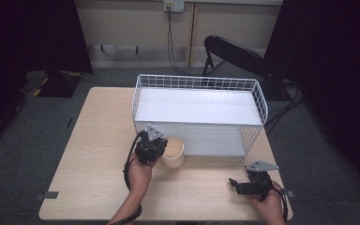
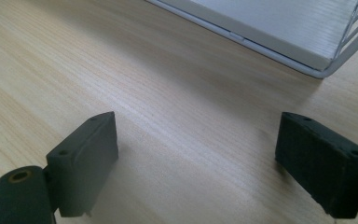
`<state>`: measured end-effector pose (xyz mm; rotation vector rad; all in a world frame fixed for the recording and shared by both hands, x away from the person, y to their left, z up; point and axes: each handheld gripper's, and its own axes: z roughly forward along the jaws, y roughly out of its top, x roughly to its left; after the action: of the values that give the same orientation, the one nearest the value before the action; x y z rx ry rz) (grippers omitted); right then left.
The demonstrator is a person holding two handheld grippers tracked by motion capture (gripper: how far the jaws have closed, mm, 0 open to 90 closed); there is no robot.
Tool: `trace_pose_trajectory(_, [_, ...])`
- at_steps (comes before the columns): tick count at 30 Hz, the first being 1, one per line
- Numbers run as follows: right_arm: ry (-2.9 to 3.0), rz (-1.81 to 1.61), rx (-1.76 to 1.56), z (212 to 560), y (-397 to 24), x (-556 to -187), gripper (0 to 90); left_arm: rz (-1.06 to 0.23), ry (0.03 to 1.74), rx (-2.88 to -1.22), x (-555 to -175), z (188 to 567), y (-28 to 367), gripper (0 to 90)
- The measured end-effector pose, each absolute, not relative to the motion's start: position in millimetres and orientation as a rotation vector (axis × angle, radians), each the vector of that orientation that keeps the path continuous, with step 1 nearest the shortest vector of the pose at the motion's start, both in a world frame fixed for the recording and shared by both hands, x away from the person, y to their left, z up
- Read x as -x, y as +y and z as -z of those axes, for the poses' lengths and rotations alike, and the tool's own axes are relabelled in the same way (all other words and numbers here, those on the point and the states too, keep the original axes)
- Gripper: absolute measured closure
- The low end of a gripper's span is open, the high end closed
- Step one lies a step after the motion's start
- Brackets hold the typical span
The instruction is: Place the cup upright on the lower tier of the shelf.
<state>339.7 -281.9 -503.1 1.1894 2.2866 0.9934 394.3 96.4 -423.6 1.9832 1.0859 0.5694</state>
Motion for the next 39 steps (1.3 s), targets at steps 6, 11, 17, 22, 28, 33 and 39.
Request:
trace_pose_trajectory(6, [2.286, -0.993, -1.189, 503, -282, -340, 12.5, -0.571, 1.104, -1.965, -396, 422, 93, 81.9])
trace_pose_trajectory(11, [2.287, -0.993, -1.19, 503, -282, -340, 12.5, -0.591, 1.109, -1.962, -398, 422, 89, 81.9])
trace_pose_trajectory(17, [2.287, -0.993, -1.19, 503, -282, -340, 12.5, -0.613, 1.132, -1.955, -400, 425, 86, 81.8])
trace_pose_trajectory(22, [2.286, -0.993, -1.191, 503, -282, -340, 12.5, -0.628, 1.148, -1.949, -402, 426, 86, 81.7])
trace_pose_trajectory(28, [2.285, -0.993, -1.191, 503, -282, -339, 12.5, -0.645, 1.152, -1.954, -403, 426, 83, 81.7])
trace_pose_trajectory(33, [2.284, -0.992, -1.192, 503, -282, -339, 12.5, -0.654, 1.167, -1.932, -405, 426, 82, 81.8])
trace_pose_trajectory(39, [2.284, -0.992, -1.193, 503, -282, -339, 12.5, -0.676, 1.178, -1.928, -406, 426, 83, 81.9])
